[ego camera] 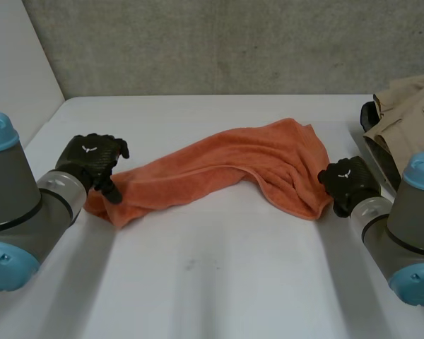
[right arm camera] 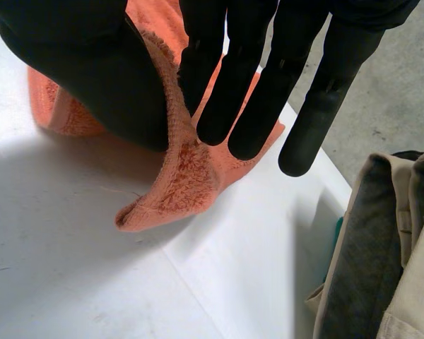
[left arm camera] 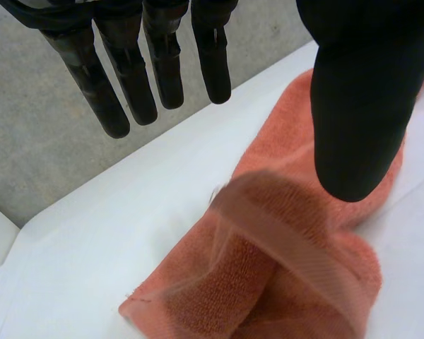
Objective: Fold the laundry.
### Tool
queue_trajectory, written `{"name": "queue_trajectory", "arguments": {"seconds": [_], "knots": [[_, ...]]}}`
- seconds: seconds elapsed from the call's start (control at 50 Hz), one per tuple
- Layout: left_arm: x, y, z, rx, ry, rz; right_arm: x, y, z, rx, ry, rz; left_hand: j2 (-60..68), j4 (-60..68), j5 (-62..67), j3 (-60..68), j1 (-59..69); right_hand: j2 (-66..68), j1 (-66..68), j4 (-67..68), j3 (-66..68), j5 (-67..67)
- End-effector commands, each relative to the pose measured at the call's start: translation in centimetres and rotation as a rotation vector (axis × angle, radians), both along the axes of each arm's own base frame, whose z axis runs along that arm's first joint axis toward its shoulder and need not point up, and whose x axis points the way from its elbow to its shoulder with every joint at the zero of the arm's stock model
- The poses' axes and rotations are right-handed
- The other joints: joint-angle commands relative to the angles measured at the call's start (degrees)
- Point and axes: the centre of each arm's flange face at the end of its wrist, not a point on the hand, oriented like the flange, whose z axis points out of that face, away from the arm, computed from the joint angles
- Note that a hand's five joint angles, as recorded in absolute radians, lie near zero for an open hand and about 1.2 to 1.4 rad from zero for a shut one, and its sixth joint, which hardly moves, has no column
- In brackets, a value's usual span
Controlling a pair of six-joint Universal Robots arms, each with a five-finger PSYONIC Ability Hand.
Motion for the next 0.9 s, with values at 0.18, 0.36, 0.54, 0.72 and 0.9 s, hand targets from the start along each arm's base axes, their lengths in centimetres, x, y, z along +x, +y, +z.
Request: {"name": "queue_trajectory", "arguments": {"seconds": [0.18,0.36,0.54,0.72,0.9], "knots": [[-0.6,-2.7,-2.4,0.084,0.014,0.027,0.1,0.6,-0.5,0.019,0.009,0.011,4.6,5.6,5.6,4.6,3.7,11.7,15.2,11.2,11.4,12.8],[-0.8,-2.9,-4.6,0.172,-0.012,0.029,0.0,0.4,-0.3,0.008,0.015,0.004,54.0,55.0,55.0,54.0,53.2,11.7,15.2,11.2,11.4,12.8],[0.1,-0.6,7.1,-0.136,0.09,0.074,-1.5,-0.2,8.7,-0.193,0.13,-0.038,54.0,55.0,55.0,54.0,53.2,11.7,15.2,11.2,11.4,12.8],[2.5,4.8,17.4,-0.411,0.101,0.075,-3.7,2.5,22.9,-0.353,0.14,-0.084,54.0,55.0,55.0,54.0,53.2,11.7,15.2,11.2,11.4,12.8],[2.8,5.2,12.9,-0.284,-0.202,0.037,-4.7,3.1,20.9,-0.148,0.299,-0.034,54.0,55.0,55.0,54.0,53.2,11.7,15.2,11.2,11.4,12.8]]}}
